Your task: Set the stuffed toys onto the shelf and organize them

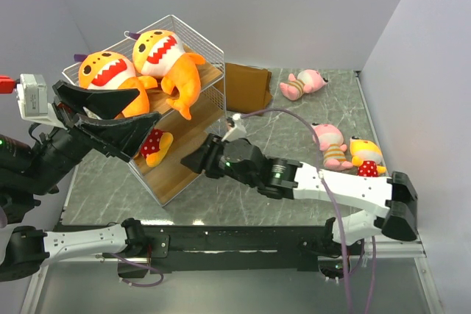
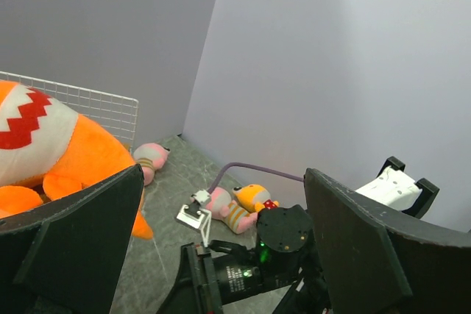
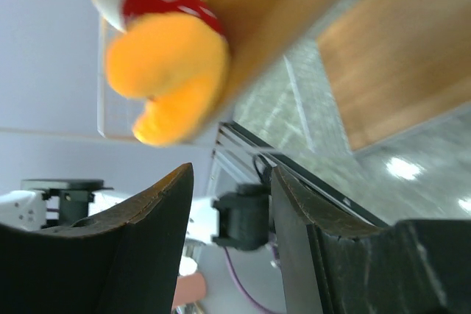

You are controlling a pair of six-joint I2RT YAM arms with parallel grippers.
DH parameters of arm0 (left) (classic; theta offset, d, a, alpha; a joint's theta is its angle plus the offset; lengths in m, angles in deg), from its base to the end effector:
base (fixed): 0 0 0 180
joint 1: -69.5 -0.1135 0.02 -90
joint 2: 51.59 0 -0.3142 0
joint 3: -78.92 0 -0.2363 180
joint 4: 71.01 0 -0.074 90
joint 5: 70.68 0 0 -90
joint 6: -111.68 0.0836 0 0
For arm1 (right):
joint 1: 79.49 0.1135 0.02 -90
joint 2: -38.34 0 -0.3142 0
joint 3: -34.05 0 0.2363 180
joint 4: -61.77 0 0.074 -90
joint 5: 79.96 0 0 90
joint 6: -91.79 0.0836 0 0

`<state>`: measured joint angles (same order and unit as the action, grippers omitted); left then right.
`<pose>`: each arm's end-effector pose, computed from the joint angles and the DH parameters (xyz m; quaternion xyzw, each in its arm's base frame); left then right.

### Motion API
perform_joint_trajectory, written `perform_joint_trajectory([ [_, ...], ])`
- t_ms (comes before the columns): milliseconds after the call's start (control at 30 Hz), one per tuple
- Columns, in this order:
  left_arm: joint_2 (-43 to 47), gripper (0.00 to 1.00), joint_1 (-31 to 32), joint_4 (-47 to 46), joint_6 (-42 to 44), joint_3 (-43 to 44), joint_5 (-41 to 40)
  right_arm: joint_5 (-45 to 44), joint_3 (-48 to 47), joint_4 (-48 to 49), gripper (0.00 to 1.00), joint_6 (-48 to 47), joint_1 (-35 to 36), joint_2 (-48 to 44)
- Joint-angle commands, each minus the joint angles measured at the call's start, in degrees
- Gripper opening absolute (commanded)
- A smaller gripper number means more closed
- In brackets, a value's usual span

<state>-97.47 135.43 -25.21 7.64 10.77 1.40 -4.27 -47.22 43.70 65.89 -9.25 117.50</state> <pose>0.0405 -0.0275 0.6078 0.1325 0.5643 -0.4522 0.6779 0.1364 0.3187 0.3882 0.0325 0.7951 0.5120 0.3234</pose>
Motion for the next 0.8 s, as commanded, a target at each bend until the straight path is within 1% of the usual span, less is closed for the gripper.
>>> perform_joint_trajectory([
  [0, -0.43, 0.96, 0.25, -2.00, 1.39, 0.06, -0.72, -2.21, 5.03, -0.51, 0.54, 1.21, -0.45, -7.77],
  [133, -0.60, 0.96, 0.16, -2.18, 1.56, -0.02, -0.63, -7.48, 9.07, -5.16, 0.54, 1.56, -1.85, -12.88],
  [167, -0.87, 0.96, 0.16, -2.18, 1.65, -0.02, -0.55, -10.10, 9.26, -7.35, 0.54, 0.43, -2.38, -14.28],
  [233, -1.04, 0.96, 0.16, -1.91, 1.65, -0.37, -0.54, -13.54, 8.91, -11.82, 0.54, 1.37, -5.71, -15.17],
  [267, -1.31, 0.96, 0.16, -1.74, 1.74, -0.55, -0.63, -13.64, 8.74, -15.94, 0.54, 3.04, -8.25, -15.95],
  [300, -1.48, 0.96, 0.16, -1.30, 1.74, -0.38, -1.07, -13.03, 8.73, -17.55, 0.54, 3.49, -10.71, -16.31],
  [333, -2.01, 0.96, 0.16, -0.51, 1.56, -0.20, -1.42, -13.03, 8.47, -19.13, 0.54, 3.58, -15.69, -16.84],
  [400, -2.54, 0.96, 0.16, 0.02, 1.04, 0.41, -1.25, -18.28, 8.12, -24.31, 0.54, 4.10, -19.16, -18.24],
  [433, -2.89, 0.96, 0.16, 0.28, 0.86, 0.59, -0.81, -21.52, 8.03, -26.33, 0.54, 4.54, -22.31, -18.68],
  [467, -3.15, 0.96, 0.16, 0.37, 0.51, 0.77, -0.55, -24.43, 7.94, -30.35, 0.54, 6.72, -23.55, -19.73],
  [500, -3.42, 0.97, 0.16, 0.63, 0.42, 1.12, -0.20, -29.33, 8.12, -32.31, 0.54, 7.70, -25.48, -20.26],
  [533, -3.68, 0.96, 0.16, 0.99, 0.16, 1.29, 0.07, -31.03, 8.55, -35.37, 0.54, 8.41, -28.98, -20.79],
  [600, -3.86, 0.96, 0.16, 1.52, -0.37, 1.12, 0.59, -34.72, 9.34, -38.29, 0.54, 11.22, -33.21, -22.20],
  [633, -3.86, 0.96, 0.16, 1.52, -0.54, 0.86, 0.95, -35.17, 10.39, -40.05, 0.55, 12.27, -35.50, -22.55],
  [667, -3.86, 0.96, 0.16, 1.52, -0.72, 0.51, 0.95, -35.87, 11.01, -40.67, 0.56, 12.72, -40.57, -23.34],
  [733, -3.68, 0.96, 0.16, 1.52, -0.90, -0.55, 1.12, -37.11, 12.42, -43.30, 0.59, 14.12, -45.77, -23.78],
  [767, -3.68, 0.96, 0.16, 1.52, -0.90, -0.81, 1.12, -37.28, 12.51, -44.18, 0.59, 14.48, -50.68, -23.78],
])
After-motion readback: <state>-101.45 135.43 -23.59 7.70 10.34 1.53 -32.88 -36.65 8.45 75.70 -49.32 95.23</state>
